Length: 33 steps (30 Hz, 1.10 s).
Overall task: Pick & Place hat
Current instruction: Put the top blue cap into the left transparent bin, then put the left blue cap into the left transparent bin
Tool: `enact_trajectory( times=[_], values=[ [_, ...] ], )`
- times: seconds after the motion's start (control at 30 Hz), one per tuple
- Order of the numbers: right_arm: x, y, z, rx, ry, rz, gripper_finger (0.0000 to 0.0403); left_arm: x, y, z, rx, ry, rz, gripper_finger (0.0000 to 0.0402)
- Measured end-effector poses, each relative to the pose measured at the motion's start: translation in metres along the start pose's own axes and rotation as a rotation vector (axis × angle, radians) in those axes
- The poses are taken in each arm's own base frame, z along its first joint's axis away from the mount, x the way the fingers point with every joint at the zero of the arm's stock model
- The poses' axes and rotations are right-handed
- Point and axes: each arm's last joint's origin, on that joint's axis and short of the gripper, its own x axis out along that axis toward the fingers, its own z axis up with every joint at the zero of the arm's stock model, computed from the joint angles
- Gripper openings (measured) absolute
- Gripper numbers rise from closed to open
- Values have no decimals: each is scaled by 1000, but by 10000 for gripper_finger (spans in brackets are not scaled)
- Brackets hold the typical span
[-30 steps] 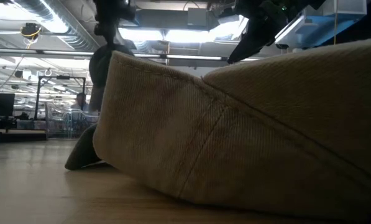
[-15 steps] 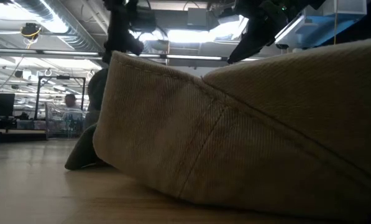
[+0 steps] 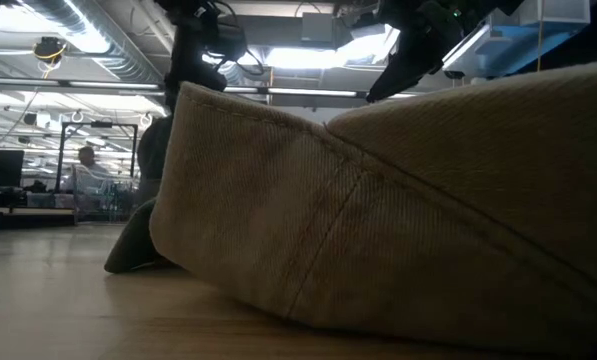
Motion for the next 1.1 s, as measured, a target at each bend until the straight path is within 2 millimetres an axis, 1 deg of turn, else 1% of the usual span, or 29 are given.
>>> enact_trajectory(
  times=[0.3, 0.6, 0.87, 0.97, 1.1],
  values=[
    [0, 0, 0, 0, 1, 0, 216, 0, 0, 0, 0, -1, 0, 24],
    [0, 0, 0, 0, 1, 0, 216, 0, 0, 0, 1, -1, 0, 37],
    [0, 0, 0, 1, 1, 0, 216, 0, 1, 2, 3, -14, 8, 57],
    [0, 0, 0, 1, 1, 0, 216, 0, 2, 2, 1, -10, 38, 64],
    [0, 0, 0, 1, 1, 0, 216, -3, 3, 3, 32, 18, 136, 70]
  ],
)
